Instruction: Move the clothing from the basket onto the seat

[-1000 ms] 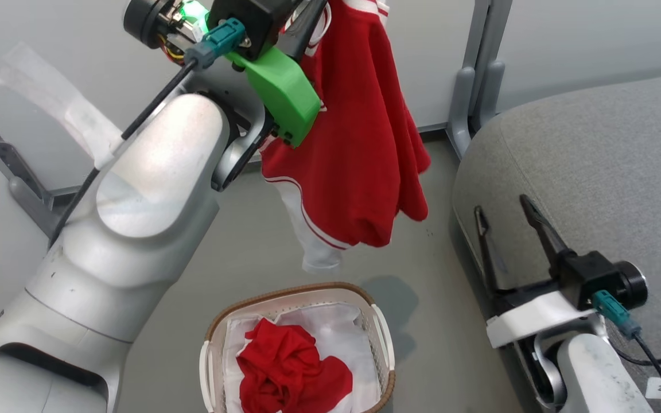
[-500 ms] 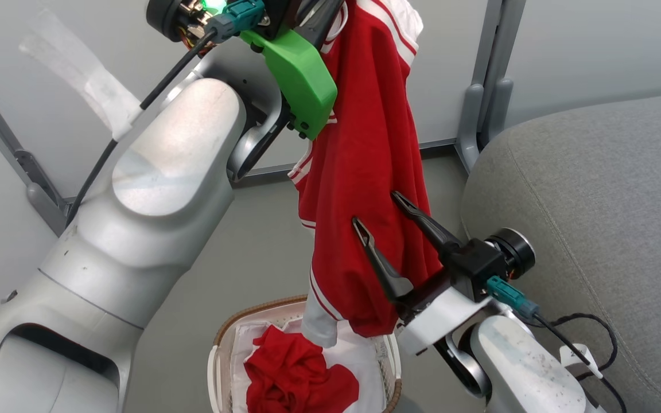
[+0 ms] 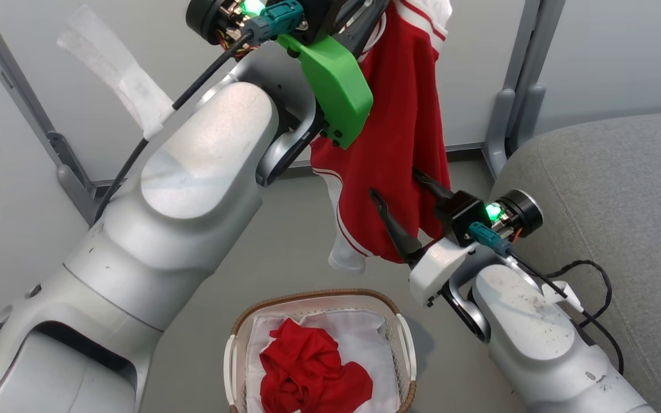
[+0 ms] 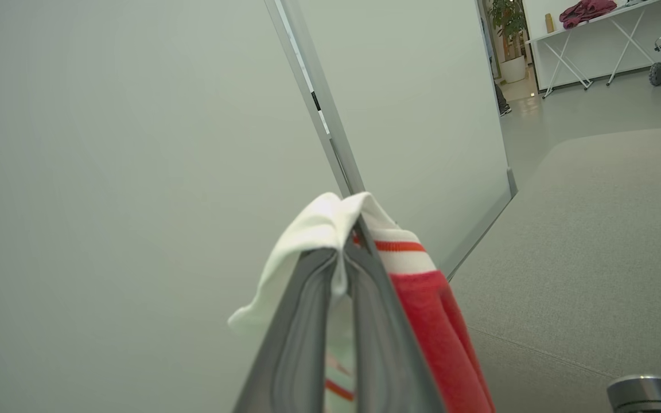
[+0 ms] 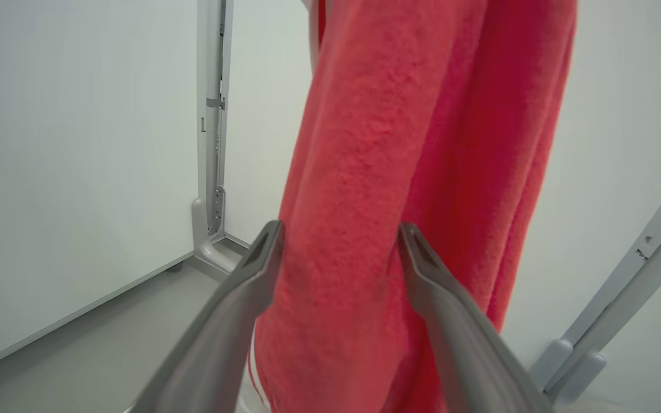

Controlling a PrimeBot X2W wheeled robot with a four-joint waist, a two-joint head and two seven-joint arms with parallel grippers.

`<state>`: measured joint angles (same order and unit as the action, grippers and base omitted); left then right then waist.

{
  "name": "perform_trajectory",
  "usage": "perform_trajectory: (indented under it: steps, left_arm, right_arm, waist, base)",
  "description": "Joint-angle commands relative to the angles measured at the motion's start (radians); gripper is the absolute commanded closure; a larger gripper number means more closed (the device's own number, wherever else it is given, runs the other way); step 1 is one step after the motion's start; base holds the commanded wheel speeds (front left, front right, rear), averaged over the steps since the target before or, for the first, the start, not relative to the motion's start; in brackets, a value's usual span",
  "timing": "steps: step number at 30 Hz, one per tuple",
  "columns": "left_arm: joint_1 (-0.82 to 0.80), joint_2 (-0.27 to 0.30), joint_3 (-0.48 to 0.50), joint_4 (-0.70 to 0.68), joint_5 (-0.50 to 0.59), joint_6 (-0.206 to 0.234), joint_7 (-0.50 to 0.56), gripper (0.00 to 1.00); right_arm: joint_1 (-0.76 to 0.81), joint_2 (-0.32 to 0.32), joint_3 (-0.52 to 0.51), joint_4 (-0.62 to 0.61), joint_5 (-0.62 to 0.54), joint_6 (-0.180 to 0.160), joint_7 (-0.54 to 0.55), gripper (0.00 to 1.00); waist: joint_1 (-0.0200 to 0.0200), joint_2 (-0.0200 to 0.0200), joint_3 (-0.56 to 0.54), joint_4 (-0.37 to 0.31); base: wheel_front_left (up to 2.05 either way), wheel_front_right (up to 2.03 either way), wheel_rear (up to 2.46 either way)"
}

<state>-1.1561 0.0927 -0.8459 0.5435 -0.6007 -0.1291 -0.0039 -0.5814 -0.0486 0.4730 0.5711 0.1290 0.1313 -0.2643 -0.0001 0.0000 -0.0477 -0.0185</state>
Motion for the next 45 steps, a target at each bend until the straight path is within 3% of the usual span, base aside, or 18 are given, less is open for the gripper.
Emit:
perform_trajectory:
  steps: [1, 8, 9, 10, 11, 22, 24, 26, 27, 37, 45]
  left_arm:
    - [-0.015, -0.004, -0.003, -0.009, -0.004, -0.002, 0.001, 1.00]
    - [-0.011, -0.003, -0.010, -0.038, -0.012, -0.001, 0.008, 1.00]
    - [-0.011, -0.001, -0.010, -0.040, -0.013, 0.001, 0.007, 1.00]
    - [-0.011, 0.001, -0.009, -0.042, -0.014, 0.001, 0.006, 1.00]
    - [-0.009, 0.006, -0.007, -0.044, -0.016, 0.003, 0.006, 1.00]
    - [0.073, 0.063, 0.020, -0.034, -0.049, 0.034, -0.011, 1.00]
    - [0.096, 0.075, 0.025, -0.027, -0.056, 0.041, -0.025, 0.62]
    - [0.119, 0.083, 0.034, -0.019, -0.066, 0.046, -0.041, 0.05]
    - [0.131, 0.088, 0.039, -0.016, -0.068, 0.050, -0.052, 0.00]
    - [0.288, 0.138, 0.056, 0.024, -0.106, 0.066, -0.146, 0.00]
    - [0.423, 0.137, 0.038, 0.031, -0.103, 0.069, -0.218, 0.00]
  right_arm:
    - [-0.017, -0.003, 0.000, 0.017, -0.005, -0.001, 0.000, 0.00]
    - [-0.081, -0.003, 0.007, 0.101, 0.004, -0.001, 0.000, 0.00]
    - [-0.088, -0.003, 0.010, 0.111, 0.009, -0.001, 0.000, 0.55]
    - [-0.094, -0.003, 0.013, 0.114, 0.016, -0.001, 0.000, 0.69]
    - [-0.099, -0.003, 0.015, 0.111, 0.022, -0.001, 0.000, 1.00]
    - [-0.099, -0.003, 0.018, 0.065, 0.056, -0.001, 0.000, 1.00]
    - [-0.099, -0.003, 0.013, 0.049, 0.058, -0.001, -0.001, 1.00]
    - [-0.098, -0.003, 0.008, 0.033, 0.063, -0.001, 0.000, 1.00]
    - [-0.099, -0.003, 0.006, 0.027, 0.065, -0.001, 0.000, 1.00]
    - [-0.108, -0.004, -0.064, 0.031, 0.014, -0.001, -0.001, 1.00]
    - [-0.099, -0.003, -0.166, 0.054, -0.057, -0.001, 0.000, 1.00]
  waist:
    - [0.0001, 0.0000, 0.004, 0.010]
    - [0.0001, 0.0000, 0.013, 0.029]
    - [0.0001, 0.0000, 0.015, 0.031]
    - [0.0001, 0.0000, 0.016, 0.032]
    - [0.0001, 0.0000, 0.018, 0.033]
    - [0.0001, 0.0000, 0.026, 0.007]
    - [0.0001, 0.0000, 0.027, 0.000]
    - [0.0001, 0.0000, 0.028, -0.007]
    - [0.0001, 0.0000, 0.027, -0.011]
    - [0.0001, 0.0000, 0.028, -0.046]
    - [0.0001, 0.0000, 0.035, -0.082]
  base:
    - [0.00, 0.00, 0.00]
    - [0.00, 0.00, 0.00]
    - [0.00, 0.00, 0.00]
    - [0.00, 0.00, 0.00]
    - [0.00, 0.00, 0.00]
    - [0.00, 0.00, 0.00]
    - [0.00, 0.00, 0.00]
    - [0.00, 0.00, 0.00]
    - [0.00, 0.00, 0.00]
    - [0.00, 0.00, 0.00]
    - [0.00, 0.00, 0.00]
